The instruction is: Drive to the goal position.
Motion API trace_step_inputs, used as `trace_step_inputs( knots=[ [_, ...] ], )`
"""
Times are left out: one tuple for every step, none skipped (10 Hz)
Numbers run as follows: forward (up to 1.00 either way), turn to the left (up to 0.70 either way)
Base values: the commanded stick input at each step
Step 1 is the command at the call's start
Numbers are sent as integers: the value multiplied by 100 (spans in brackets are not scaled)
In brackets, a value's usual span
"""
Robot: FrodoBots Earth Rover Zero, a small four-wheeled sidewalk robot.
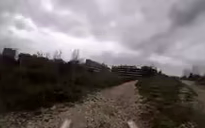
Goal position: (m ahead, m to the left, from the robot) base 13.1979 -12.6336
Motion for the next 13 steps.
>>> trace_step_inputs(
  knots=[
    [70,0],
    [70,0],
    [70,0],
    [70,-6],
    [70,-35],
    [70,-35],
    [70,-35],
    [70,-35],
    [70,-35],
    [70,-35],
    [70,-35],
    [70,-28],
    [70,0]
  ],
)
